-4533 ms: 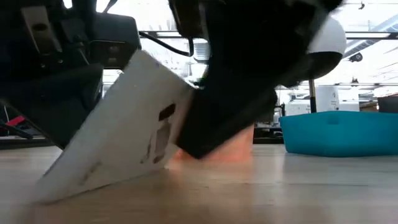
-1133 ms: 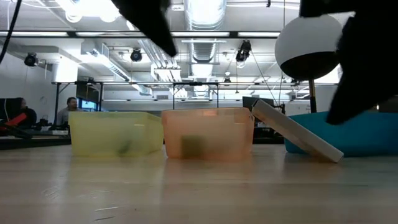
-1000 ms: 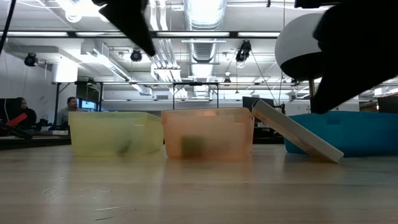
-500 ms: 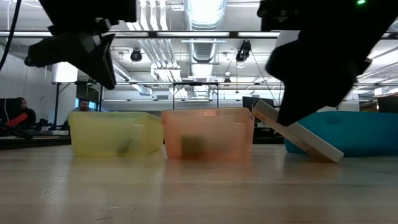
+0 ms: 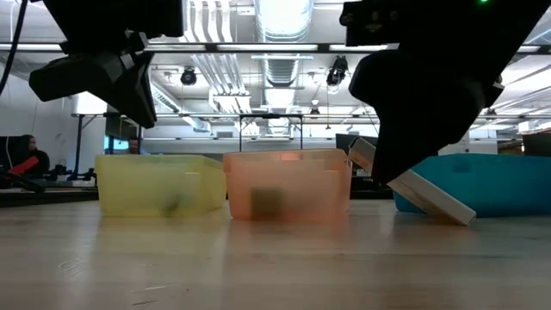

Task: Pick and place items into bin
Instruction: Put the top white card reader box into the blue bin

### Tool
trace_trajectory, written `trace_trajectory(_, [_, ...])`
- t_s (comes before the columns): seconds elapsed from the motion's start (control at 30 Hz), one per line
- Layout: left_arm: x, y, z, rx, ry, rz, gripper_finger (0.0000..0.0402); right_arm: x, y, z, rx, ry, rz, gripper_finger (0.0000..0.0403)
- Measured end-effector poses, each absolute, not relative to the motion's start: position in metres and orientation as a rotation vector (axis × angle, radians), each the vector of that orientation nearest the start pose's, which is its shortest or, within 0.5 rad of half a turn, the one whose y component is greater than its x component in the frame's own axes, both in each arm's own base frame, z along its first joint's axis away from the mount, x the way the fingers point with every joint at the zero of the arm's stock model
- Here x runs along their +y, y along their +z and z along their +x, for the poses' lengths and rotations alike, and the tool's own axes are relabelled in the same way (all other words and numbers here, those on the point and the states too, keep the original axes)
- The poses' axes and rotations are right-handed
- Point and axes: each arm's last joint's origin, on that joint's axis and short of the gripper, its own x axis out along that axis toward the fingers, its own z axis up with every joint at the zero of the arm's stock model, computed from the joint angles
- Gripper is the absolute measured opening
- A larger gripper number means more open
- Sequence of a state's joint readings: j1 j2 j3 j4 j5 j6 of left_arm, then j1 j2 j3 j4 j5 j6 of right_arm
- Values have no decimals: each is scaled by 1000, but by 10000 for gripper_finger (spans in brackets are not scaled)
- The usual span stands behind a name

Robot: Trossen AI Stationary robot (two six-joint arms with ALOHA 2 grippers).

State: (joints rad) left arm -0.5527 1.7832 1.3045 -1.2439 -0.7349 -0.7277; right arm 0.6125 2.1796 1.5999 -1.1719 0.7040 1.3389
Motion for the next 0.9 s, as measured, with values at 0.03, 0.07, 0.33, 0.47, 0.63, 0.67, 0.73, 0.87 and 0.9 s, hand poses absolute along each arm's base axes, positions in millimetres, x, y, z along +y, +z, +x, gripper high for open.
trace_trajectory(0.03, [-145, 214, 272, 1183, 588, 420, 26, 210, 147, 332, 985, -863, 63, 267])
trace_trajectory(0.07, [-145, 214, 272, 1183, 588, 419, 26, 209, 146, 332, 983, -871, 67, 266])
trace_trajectory(0.33, [-145, 214, 272, 1182, 588, 418, 26, 189, 134, 332, 1008, -931, 46, 254])
trace_trajectory(0.47, [-145, 214, 272, 1181, 588, 419, 26, 178, 131, 334, 1019, -963, 40, 248])
trace_trajectory(0.63, [-145, 214, 272, 1182, 588, 418, 26, 169, 130, 338, 1011, -1002, 67, 234])
trace_trajectory(0.67, [-145, 214, 272, 1181, 588, 418, 26, 169, 130, 338, 1003, -1012, 80, 228])
trace_trajectory(0.73, [-145, 214, 272, 1181, 588, 418, 26, 168, 130, 338, 986, -1035, 107, 212])
trace_trajectory(0.87, [-145, 214, 273, 1178, 587, 415, 26, 167, 131, 335, 972, -1072, 123, 159])
trace_trajectory(0.9, [-145, 214, 273, 1176, 588, 416, 26, 166, 131, 335, 971, -1079, 119, 143])
